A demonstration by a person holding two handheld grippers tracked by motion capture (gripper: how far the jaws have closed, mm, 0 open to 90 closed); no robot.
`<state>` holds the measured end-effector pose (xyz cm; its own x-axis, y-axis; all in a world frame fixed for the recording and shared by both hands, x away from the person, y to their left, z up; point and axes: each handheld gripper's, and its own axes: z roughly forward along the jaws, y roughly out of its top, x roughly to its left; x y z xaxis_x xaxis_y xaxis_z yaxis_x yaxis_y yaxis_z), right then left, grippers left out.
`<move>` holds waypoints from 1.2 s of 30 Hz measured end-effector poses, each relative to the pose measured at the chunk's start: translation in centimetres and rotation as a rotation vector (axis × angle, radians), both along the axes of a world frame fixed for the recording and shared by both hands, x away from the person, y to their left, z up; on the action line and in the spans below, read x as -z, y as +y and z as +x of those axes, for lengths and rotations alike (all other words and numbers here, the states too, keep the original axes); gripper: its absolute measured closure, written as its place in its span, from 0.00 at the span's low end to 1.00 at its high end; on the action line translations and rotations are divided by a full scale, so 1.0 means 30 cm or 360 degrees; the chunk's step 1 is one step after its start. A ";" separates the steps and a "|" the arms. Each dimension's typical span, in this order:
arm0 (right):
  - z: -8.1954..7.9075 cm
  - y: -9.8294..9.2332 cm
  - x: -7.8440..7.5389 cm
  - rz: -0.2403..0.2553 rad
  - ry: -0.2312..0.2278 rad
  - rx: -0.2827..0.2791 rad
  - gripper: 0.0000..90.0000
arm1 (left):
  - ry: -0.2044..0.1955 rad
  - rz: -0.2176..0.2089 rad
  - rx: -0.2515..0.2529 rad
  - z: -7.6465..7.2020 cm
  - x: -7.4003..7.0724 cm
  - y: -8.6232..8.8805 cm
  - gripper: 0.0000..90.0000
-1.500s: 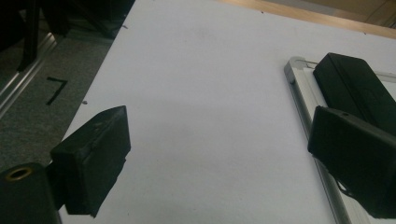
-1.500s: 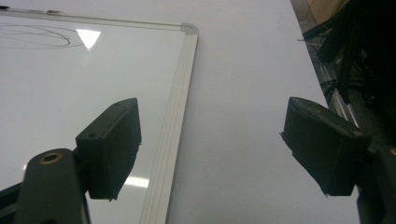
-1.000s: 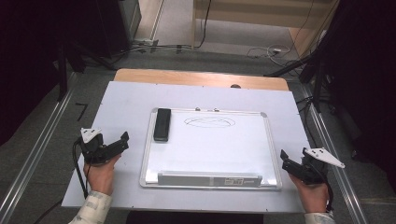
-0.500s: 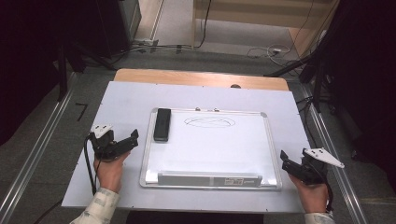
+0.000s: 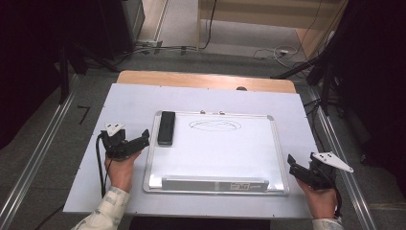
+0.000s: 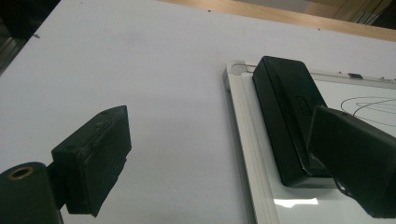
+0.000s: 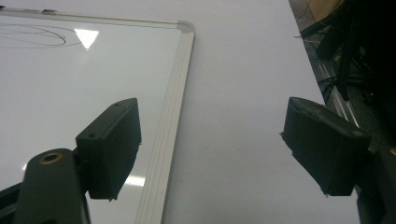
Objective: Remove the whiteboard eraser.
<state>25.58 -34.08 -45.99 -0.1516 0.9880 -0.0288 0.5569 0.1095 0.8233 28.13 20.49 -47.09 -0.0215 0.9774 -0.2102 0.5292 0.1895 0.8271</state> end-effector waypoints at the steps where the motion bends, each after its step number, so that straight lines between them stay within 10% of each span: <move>1: 0.000 0.000 0.000 0.0001 0.0000 0.0001 0.20 | 0.0009 -0.0002 -0.0005 0.003 0.000 -0.002 0.07; 36: 0.001 -0.001 -0.001 0.0004 -0.0003 -0.0007 0.20 | 0.0116 0.0057 0.0034 0.183 0.017 -0.145 0.08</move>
